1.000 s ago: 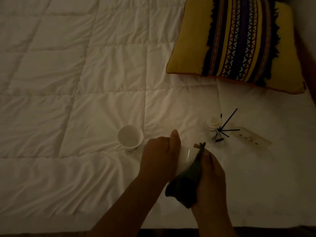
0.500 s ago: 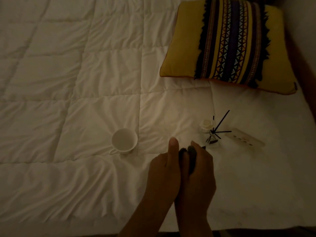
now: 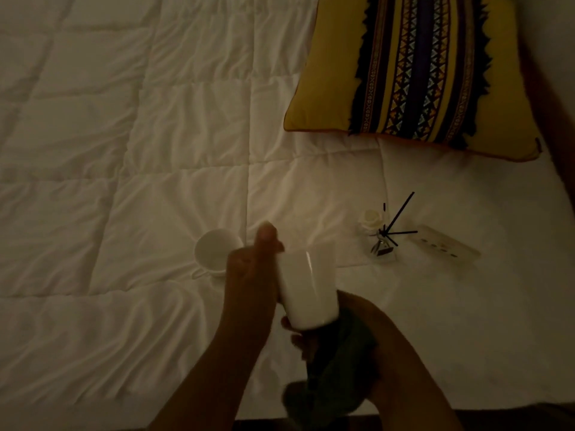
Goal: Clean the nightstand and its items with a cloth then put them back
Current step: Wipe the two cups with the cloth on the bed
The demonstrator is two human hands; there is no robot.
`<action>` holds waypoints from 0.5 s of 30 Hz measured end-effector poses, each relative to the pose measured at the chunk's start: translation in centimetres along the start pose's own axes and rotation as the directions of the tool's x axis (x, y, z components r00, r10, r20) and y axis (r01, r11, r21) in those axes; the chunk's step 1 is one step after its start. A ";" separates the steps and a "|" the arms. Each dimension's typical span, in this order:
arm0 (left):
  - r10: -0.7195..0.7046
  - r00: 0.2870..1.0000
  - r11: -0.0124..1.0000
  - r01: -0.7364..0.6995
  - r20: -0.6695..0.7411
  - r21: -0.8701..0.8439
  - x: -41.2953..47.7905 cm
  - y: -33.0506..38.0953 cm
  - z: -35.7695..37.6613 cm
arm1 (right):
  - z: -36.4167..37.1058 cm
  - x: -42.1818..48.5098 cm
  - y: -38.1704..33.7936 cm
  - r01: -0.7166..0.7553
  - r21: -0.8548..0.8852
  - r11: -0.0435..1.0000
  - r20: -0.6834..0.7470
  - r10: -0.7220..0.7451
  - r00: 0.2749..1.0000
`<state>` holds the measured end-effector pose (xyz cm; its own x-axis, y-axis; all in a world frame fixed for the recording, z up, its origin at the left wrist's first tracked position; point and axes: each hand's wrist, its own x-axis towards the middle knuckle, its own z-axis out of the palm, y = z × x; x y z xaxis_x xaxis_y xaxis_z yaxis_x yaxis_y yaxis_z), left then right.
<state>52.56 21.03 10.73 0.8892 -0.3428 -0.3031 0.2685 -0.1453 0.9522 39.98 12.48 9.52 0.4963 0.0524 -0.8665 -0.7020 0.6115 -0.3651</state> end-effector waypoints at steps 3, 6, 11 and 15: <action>0.187 0.981 0.947 -0.192 0.045 0.258 2.7 -0.4 -0.4 | 1.0 0.8 -1.7 -0.070 -0.028 0.997 0.042 0.071 0.997; 0.313 0.925 0.703 -0.379 0.217 0.602 5.4 -2.2 -0.4 | -0.2 0.9 -1.3 -0.153 0.104 0.983 0.061 0.147 0.987; 0.399 0.881 0.531 -0.449 0.255 0.719 7.7 -5.9 0.3 | -1.2 2.1 1.5 -0.088 0.139 0.986 -0.025 0.093 0.995; 0.184 0.941 0.446 -0.338 0.285 0.828 8.3 -8.8 1.1 | -1.5 3.2 2.0 -0.106 0.189 0.976 -0.104 0.127 0.986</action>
<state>57.21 18.43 -0.20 0.7800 -0.6140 -0.1209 -0.4879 -0.7177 0.4968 39.34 12.67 5.52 0.3476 0.0475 -0.9364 -0.6413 0.7406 -0.2005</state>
